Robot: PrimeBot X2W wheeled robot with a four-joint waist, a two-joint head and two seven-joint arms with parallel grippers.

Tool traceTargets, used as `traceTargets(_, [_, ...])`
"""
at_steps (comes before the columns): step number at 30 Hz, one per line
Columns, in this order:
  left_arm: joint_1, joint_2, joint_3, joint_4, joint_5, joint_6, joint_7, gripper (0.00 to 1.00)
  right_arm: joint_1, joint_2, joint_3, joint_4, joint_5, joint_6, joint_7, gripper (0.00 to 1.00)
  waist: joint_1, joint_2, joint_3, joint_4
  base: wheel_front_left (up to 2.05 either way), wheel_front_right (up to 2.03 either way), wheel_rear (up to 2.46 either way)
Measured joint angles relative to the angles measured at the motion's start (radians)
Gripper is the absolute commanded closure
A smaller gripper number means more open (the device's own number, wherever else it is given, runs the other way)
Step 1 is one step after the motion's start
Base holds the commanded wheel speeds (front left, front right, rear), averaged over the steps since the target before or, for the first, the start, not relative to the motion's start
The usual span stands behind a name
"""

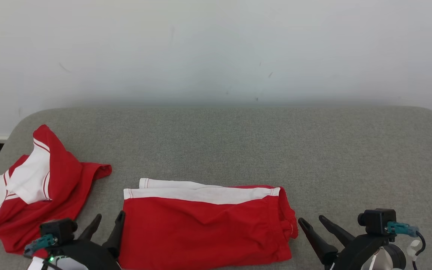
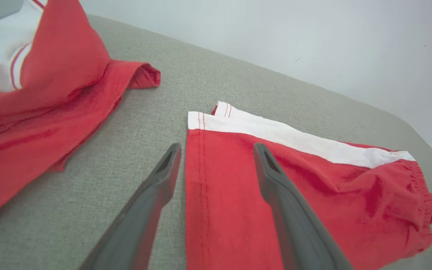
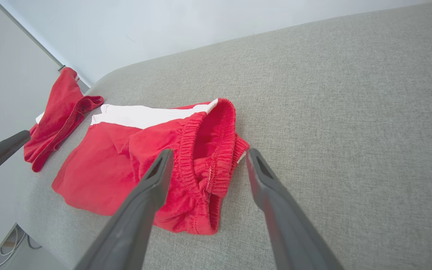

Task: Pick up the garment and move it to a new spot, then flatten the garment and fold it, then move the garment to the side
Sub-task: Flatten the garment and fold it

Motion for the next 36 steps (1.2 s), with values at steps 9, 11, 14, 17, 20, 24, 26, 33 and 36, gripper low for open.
traceTargets(9, [0.06, 0.038, 0.084, -0.179, 0.19, 0.094, -0.003, 0.0, -0.002, 0.031, -0.002, 0.004, -0.035, -0.081, -0.007, 0.0, 0.0, 0.0001, 0.004, 0.006, 0.0, 0.0, 0.0])
traceTargets(11, [0.084, 0.042, 0.107, -0.213, 0.211, 0.094, -0.004, 0.0, -0.012, 0.044, 0.002, 0.023, -0.035, -0.099, 0.006, 0.0, 0.0, 0.0001, 0.005, 0.008, 0.0, 0.0, 0.0])
traceTargets(14, [0.108, 0.044, 0.139, -0.256, 0.255, 0.094, -0.004, 0.0, -0.038, 0.052, 0.019, 0.061, -0.037, -0.113, 0.041, 0.0, 0.0, 0.0001, 0.008, 0.012, 0.0, 0.0, 0.0])
traceTargets(17, [0.117, 0.037, 0.173, -0.296, 0.285, 0.094, -0.004, 0.0, -0.06, 0.065, 0.018, 0.084, -0.036, -0.142, 0.06, 0.0, 0.0, 0.0, 0.011, 0.02, 0.0, 0.0, 0.0])
traceTargets(20, [0.138, 0.012, 0.228, -0.304, 0.33, 0.094, -0.004, 0.0, -0.088, 0.073, 0.021, 0.104, -0.035, -0.155, 0.091, 0.0, 0.0, 0.0001, 0.016, 0.031, 0.0, 0.0, 0.0])
traceTargets(24, [0.174, -0.007, 0.284, -0.324, 0.381, 0.094, -0.004, 0.0, -0.128, 0.083, 0.025, 0.126, -0.035, -0.163, 0.121, 0.0, 0.0, 0.0001, 0.026, 0.043, 0.0, 0.0, 0.0])
traceTargets(26, [0.185, -0.017, 0.309, -0.337, 0.397, 0.094, -0.004, 0.0, -0.151, 0.088, 0.024, 0.14, -0.033, -0.168, 0.142, 0.0, 0.0, 0.0001, 0.031, 0.048, 0.0, 0.0, 0.0])
traceTargets(33, [0.207, -0.055, 0.356, -0.374, 0.464, 0.094, -0.004, 0.0, -0.214, 0.101, 0.044, 0.232, -0.031, -0.186, 0.221, 0.0, 0.0001, 0.0001, 0.048, 0.064, 0.0, 0.0, 0.0])
traceTargets(36, [0.209, -0.072, 0.382, -0.393, 0.499, 0.094, -0.004, 0.0, -0.218, 0.114, 0.055, 0.276, -0.024, -0.19, 0.267, 0.0, 0.0, 0.0001, 0.055, 0.078, 0.0, 0.0, 0.0])
